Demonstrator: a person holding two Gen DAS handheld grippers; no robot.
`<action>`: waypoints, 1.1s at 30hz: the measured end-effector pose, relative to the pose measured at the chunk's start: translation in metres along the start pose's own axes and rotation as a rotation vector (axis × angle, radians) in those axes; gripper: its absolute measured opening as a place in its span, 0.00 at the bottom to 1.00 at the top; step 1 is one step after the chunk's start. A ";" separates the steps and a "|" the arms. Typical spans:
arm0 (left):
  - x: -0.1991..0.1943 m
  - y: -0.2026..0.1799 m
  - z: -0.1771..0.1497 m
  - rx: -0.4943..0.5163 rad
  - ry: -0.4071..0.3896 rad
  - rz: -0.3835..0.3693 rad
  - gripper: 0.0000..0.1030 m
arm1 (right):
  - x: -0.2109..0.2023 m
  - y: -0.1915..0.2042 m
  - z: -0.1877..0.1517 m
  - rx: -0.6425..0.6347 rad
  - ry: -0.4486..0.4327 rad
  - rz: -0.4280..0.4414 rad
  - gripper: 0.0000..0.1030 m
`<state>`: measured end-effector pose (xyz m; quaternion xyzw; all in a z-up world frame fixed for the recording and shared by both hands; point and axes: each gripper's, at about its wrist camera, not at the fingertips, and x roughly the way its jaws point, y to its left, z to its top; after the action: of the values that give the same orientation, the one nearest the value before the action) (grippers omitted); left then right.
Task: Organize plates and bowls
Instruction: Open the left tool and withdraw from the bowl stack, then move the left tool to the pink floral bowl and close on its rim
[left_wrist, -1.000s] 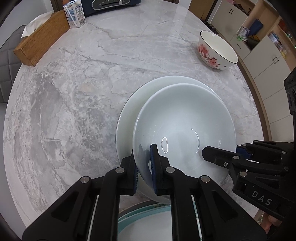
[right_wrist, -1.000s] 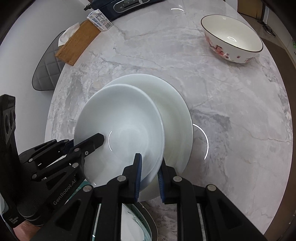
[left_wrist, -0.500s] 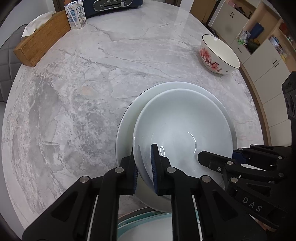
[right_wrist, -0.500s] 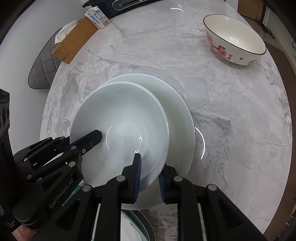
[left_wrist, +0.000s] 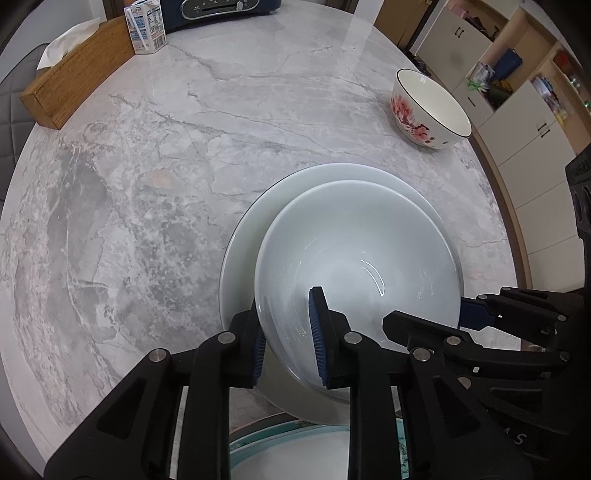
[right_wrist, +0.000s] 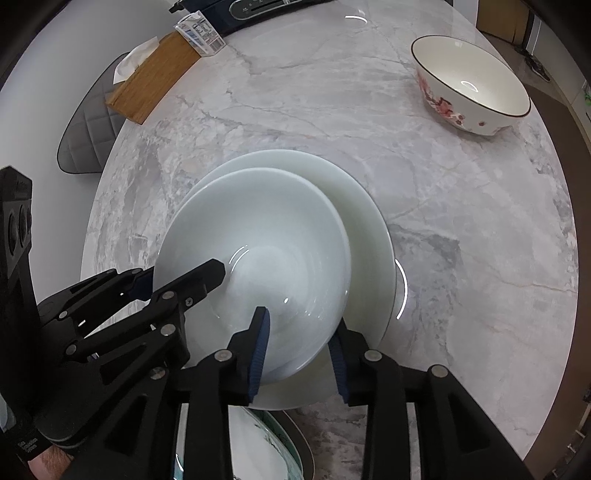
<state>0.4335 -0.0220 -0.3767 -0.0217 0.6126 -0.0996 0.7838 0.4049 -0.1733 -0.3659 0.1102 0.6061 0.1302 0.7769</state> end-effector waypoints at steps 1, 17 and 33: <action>0.000 0.000 0.000 -0.005 -0.001 -0.004 0.20 | -0.001 0.002 0.000 -0.007 0.000 -0.015 0.35; -0.066 0.023 0.008 -0.099 -0.119 -0.107 0.84 | -0.078 -0.026 -0.011 0.099 -0.185 0.136 0.92; -0.061 -0.042 0.149 0.110 -0.199 -0.035 1.00 | -0.101 -0.144 0.049 0.173 -0.371 0.039 1.00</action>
<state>0.5578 -0.0653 -0.2747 0.0010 0.5247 -0.1439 0.8390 0.4390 -0.3433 -0.3089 0.2106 0.4593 0.0700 0.8601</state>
